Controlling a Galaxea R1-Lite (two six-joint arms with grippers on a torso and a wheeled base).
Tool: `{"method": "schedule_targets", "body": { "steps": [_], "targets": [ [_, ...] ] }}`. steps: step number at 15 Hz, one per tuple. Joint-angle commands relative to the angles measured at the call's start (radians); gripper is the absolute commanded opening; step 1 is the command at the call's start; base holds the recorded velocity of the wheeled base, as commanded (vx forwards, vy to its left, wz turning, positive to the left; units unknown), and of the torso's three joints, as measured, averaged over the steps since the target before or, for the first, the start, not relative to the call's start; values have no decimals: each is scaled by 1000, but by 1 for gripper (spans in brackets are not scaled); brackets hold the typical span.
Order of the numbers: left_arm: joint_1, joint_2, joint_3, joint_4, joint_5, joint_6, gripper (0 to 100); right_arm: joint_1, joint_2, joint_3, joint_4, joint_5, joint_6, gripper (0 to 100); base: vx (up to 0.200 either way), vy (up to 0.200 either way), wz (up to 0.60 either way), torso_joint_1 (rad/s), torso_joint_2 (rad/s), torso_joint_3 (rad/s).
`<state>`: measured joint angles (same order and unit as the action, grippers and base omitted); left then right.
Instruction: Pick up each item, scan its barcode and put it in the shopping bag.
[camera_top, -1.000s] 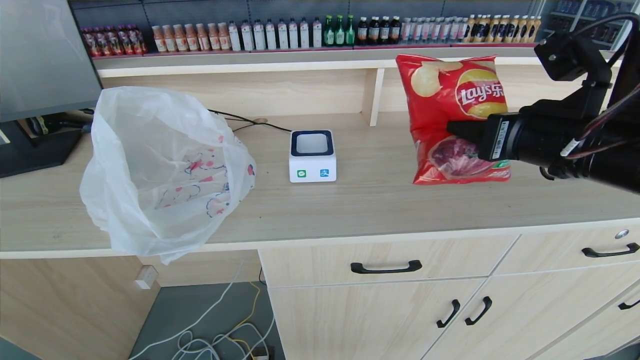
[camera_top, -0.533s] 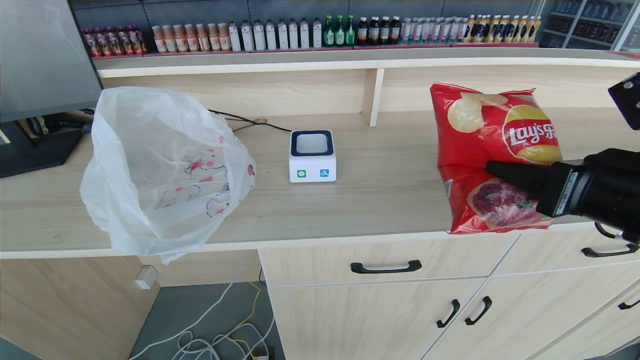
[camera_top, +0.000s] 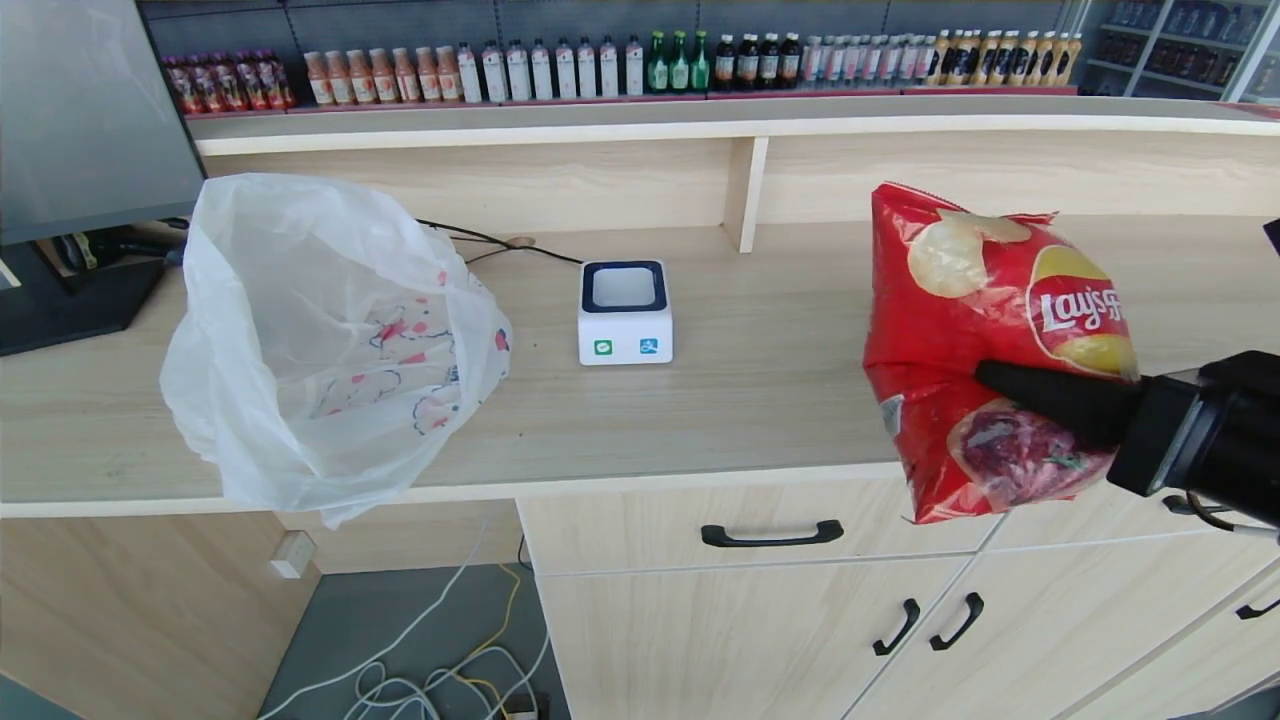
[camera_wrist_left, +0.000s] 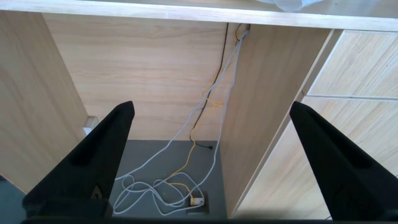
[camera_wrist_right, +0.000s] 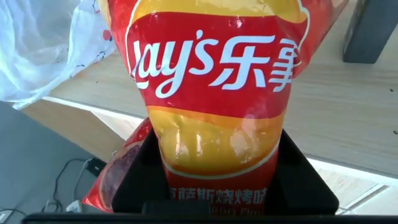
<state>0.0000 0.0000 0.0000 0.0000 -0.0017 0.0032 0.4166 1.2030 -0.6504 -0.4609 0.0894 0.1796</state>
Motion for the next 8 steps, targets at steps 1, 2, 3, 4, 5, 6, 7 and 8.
{"method": "schedule_targets", "body": {
  "steps": [1,2,3,4,5,6,7,8],
  "targets": [
    [0,0,0,0,0,0,100,4,30,6,-55,121,35,0,0,0,0,0,0,0],
    [0,0,0,0,0,0,100,-1,63,12,-87,185,55,0,0,0,0,0,0,0],
    [0,0,0,0,0,0,100,1,96,11,-125,204,74,0,0,0,0,0,0,0],
    [0,0,0,0,0,0,100,5,138,15,-191,247,109,0,0,0,0,0,0,0],
    [0,0,0,0,0,0,100,13,161,31,-251,286,135,0,0,0,0,0,0,0],
    [0,0,0,0,0,0,100,27,201,66,-357,339,173,0,0,0,0,0,0,0],
    [0,0,0,0,0,0,100,37,228,94,-430,368,201,0,0,0,0,0,0,0],
    [0,0,0,0,0,0,100,41,240,107,-463,382,218,0,0,0,0,0,0,0]
  ]
}}
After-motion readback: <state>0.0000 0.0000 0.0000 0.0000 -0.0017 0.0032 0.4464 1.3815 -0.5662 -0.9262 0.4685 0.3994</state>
